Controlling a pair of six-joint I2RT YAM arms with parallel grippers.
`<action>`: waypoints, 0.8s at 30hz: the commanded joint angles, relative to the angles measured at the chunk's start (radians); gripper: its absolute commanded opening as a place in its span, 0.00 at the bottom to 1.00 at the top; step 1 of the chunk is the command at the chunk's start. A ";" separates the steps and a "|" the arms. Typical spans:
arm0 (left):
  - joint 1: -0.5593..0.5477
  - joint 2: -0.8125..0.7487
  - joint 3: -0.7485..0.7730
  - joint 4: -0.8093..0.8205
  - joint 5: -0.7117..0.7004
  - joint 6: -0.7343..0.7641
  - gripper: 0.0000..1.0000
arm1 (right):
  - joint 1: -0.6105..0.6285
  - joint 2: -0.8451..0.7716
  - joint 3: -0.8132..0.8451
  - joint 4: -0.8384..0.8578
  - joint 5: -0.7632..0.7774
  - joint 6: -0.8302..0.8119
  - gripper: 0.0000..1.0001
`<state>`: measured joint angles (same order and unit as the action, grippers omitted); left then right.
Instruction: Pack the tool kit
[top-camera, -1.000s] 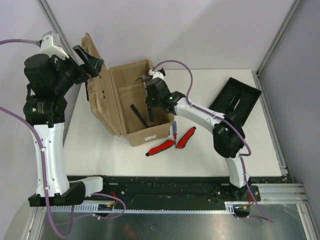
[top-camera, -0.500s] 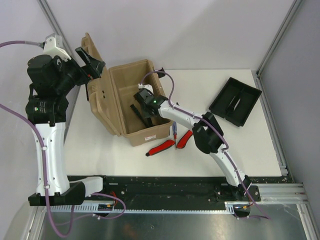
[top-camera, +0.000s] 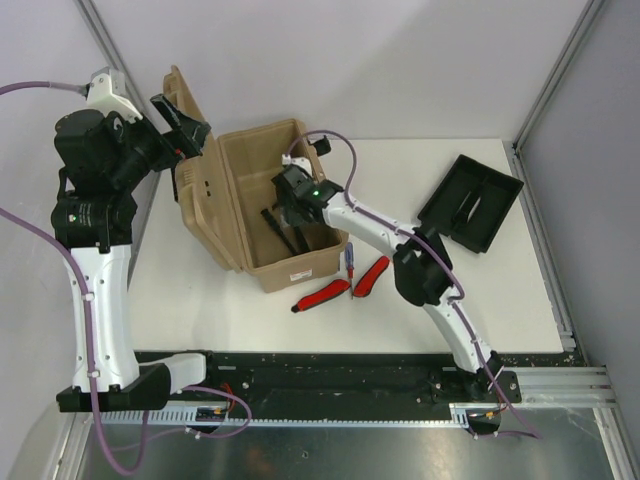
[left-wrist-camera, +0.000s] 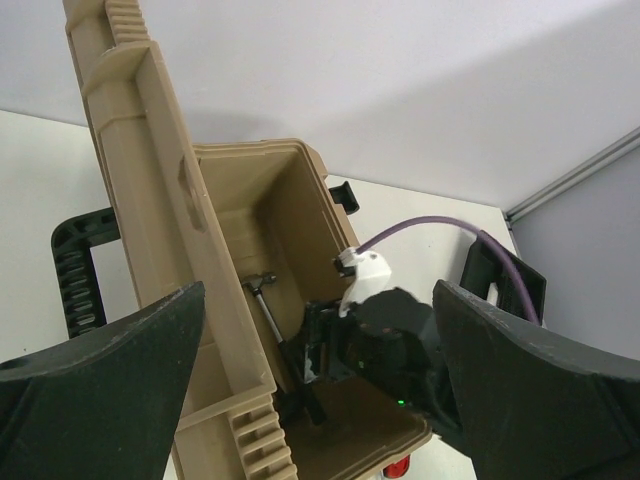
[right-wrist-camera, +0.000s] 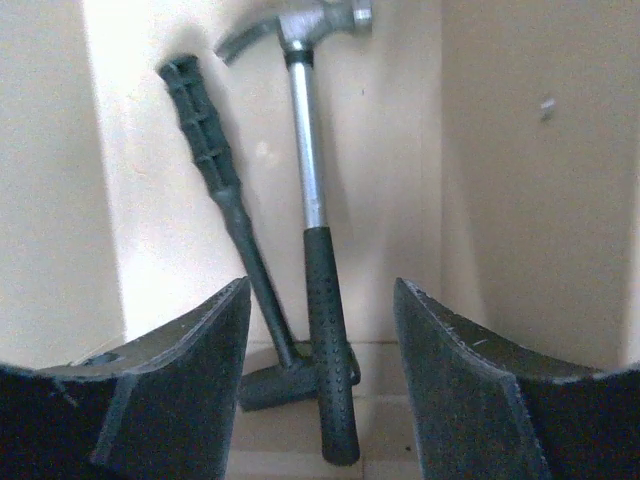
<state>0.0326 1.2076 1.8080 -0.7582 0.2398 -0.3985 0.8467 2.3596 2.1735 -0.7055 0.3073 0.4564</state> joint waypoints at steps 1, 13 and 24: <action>-0.007 -0.032 0.002 0.025 0.000 0.026 1.00 | 0.001 -0.253 -0.004 0.117 0.013 -0.048 0.64; -0.007 -0.046 -0.008 0.025 0.001 0.026 1.00 | -0.191 -0.698 -0.394 0.183 0.247 0.018 0.69; -0.007 -0.055 -0.015 0.025 -0.005 0.024 0.99 | -0.538 -0.685 -0.592 0.108 0.333 0.068 0.95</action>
<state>0.0326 1.1751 1.7954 -0.7582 0.2386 -0.3916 0.3878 1.6634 1.6081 -0.5865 0.6029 0.4984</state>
